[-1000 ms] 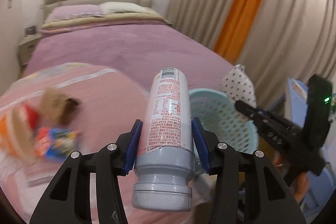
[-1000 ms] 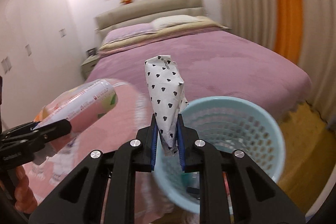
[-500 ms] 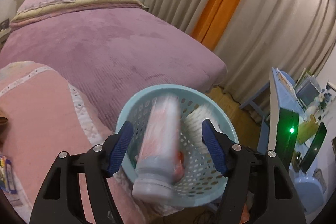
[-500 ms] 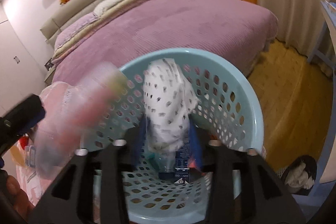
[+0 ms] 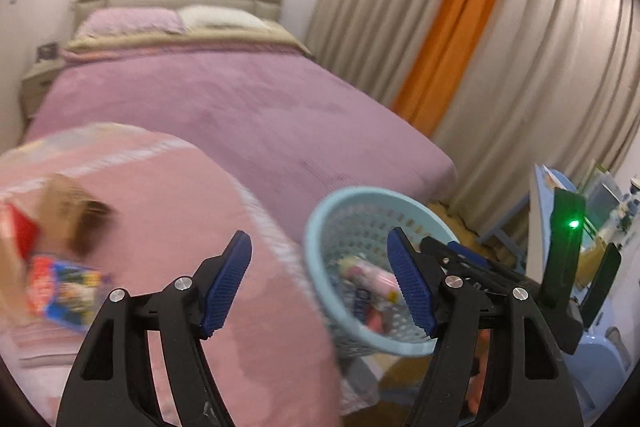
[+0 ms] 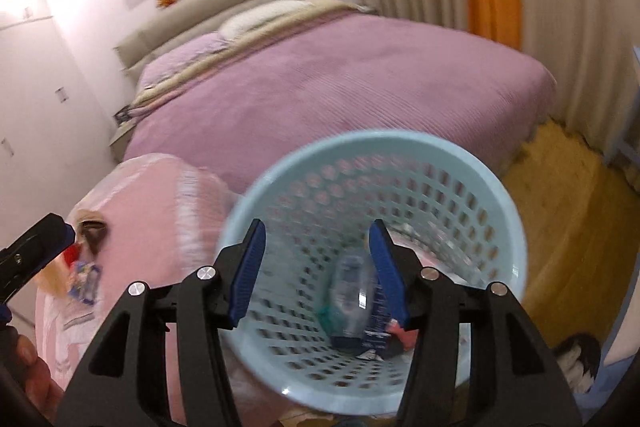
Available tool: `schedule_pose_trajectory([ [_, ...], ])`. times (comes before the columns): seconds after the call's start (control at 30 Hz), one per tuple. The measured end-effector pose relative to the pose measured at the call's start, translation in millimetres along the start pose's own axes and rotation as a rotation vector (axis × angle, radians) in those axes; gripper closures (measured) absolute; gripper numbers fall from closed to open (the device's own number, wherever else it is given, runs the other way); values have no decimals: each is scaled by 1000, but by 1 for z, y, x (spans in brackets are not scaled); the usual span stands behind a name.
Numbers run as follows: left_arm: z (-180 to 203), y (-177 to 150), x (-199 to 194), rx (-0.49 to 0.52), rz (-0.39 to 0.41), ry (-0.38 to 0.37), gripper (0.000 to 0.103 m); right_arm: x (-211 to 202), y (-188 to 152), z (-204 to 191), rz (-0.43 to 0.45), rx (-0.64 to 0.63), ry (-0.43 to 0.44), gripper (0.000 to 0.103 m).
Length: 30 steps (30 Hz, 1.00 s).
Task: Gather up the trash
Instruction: 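Return both tools to the rug over the remaining trash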
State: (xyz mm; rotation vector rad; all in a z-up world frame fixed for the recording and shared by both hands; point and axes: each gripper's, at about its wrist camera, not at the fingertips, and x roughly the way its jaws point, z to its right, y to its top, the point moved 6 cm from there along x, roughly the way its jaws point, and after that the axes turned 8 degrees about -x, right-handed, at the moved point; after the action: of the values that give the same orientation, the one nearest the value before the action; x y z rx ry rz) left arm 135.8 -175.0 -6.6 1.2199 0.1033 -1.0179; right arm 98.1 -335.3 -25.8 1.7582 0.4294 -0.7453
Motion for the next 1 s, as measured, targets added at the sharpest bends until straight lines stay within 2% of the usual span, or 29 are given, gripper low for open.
schedule_pose_trajectory([
  [0.2,-55,10,-66,-36,129,162,34,-6,8,-69,40,-117,117,52],
  [0.33,-96,13,-96,-86,172,273,34,2,6,-127,27,-195,195,52],
  [0.43,-132,14,-113,-131,202,389,28,11,2,-164,27,-240,240,52],
  [0.47,-145,12,-116,-136,214,460,23,13,1,-175,27,-249,252,52],
  [0.53,-173,11,-121,-141,224,599,22,22,-5,-204,38,-290,292,52],
  [0.57,-185,8,-118,-152,212,623,22,26,-7,-213,37,-302,307,52],
  [0.7,-209,4,-112,-192,169,625,22,44,-21,-247,-2,-347,339,52],
  [0.77,-214,3,-109,-184,158,634,21,49,-25,-257,-14,-388,305,52],
  [0.87,-210,1,-104,-168,150,650,21,50,-27,-259,-13,-404,321,53],
  [1.0,-219,-2,-97,-131,139,744,23,57,-28,-256,-51,-380,327,52],
])
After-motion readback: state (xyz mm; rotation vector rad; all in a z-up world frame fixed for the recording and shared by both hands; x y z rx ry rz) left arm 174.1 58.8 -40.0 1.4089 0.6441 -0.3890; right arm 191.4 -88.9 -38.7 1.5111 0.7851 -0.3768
